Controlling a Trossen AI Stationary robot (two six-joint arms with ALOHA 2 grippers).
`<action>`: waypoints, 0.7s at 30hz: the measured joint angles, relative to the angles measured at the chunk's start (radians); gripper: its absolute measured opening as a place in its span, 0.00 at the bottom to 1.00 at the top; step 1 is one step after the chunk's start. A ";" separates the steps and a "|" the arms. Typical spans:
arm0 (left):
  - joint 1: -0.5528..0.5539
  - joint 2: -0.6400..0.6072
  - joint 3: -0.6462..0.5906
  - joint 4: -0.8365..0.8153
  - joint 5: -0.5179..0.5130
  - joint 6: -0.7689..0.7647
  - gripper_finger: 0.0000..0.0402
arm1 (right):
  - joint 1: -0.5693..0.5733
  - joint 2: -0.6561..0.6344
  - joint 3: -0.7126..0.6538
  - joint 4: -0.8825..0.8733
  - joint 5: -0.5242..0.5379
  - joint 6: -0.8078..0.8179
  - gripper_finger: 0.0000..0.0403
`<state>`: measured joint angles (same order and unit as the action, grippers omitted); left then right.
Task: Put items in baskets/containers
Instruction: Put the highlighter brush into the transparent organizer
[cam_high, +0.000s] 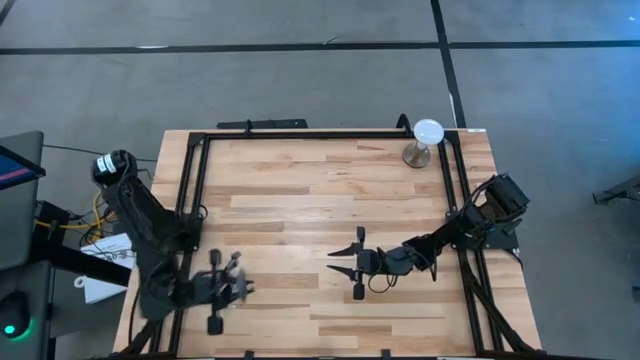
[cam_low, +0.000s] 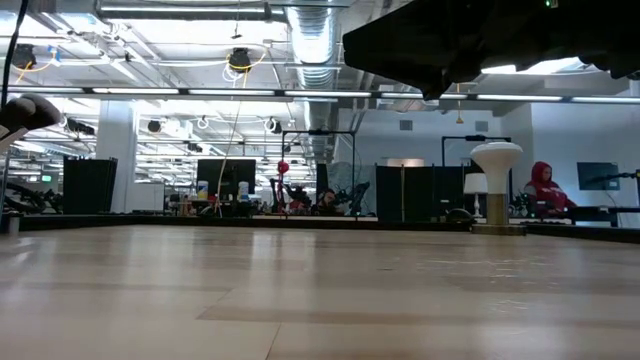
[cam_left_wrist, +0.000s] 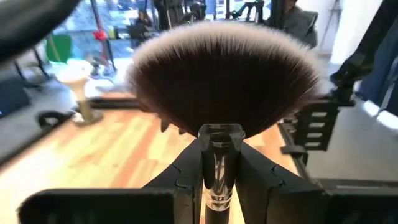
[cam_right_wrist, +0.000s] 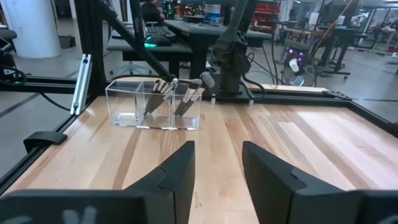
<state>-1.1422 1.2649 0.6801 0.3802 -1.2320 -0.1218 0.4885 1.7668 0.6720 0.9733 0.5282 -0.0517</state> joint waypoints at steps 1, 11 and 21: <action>0.031 -0.015 -0.015 0.003 0.048 -0.020 0.17 | 0.000 0.000 0.000 0.000 0.000 0.000 0.30; 0.339 -0.128 -0.178 -0.016 0.431 -0.187 0.17 | 0.000 0.000 0.000 -0.013 0.001 0.000 0.30; 0.122 -0.374 -0.312 -0.074 0.266 -0.258 0.17 | 0.001 0.000 0.000 -0.031 0.001 0.000 0.30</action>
<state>-1.0202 0.8910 0.3684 0.3065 -0.9657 -0.3795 0.4892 1.7668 0.6720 0.9425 0.5289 -0.0517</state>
